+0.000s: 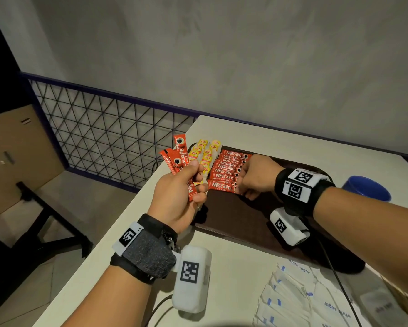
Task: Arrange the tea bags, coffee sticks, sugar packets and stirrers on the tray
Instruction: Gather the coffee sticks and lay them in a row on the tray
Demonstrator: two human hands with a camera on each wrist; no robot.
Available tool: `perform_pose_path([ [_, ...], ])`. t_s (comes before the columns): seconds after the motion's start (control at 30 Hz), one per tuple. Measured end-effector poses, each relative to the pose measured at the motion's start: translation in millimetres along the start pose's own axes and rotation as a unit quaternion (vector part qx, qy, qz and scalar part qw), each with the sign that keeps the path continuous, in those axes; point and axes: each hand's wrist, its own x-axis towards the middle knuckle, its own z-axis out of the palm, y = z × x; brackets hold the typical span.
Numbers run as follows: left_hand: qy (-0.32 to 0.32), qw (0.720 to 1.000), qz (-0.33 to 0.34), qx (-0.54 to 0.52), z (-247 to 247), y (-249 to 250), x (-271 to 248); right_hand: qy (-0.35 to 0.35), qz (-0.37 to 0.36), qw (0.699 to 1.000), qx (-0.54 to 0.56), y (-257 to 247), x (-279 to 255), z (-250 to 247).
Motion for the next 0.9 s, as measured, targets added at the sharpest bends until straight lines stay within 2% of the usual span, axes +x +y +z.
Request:
perform_pose_path([
  [0.27,0.000,1.000,0.002,-0.004,1,0,1,0.013,-0.015,0.998,-0.054,-2,4,-4],
  [0.4,-0.001,1.000,0.003,-0.005,0,0,1,0.051,-0.069,0.990,-0.112,-8,9,-3],
  [0.53,-0.001,1.000,0.002,-0.002,0,-1,1,0.035,-0.113,0.981,-0.153,-19,14,3],
  [0.7,0.000,1.000,0.005,-0.003,0,0,1,0.011,-0.106,0.973,-0.203,-23,21,10],
  [0.9,-0.003,1.000,0.004,-0.003,0,0,2,0.027,-0.104,0.971,-0.215,-22,23,11],
])
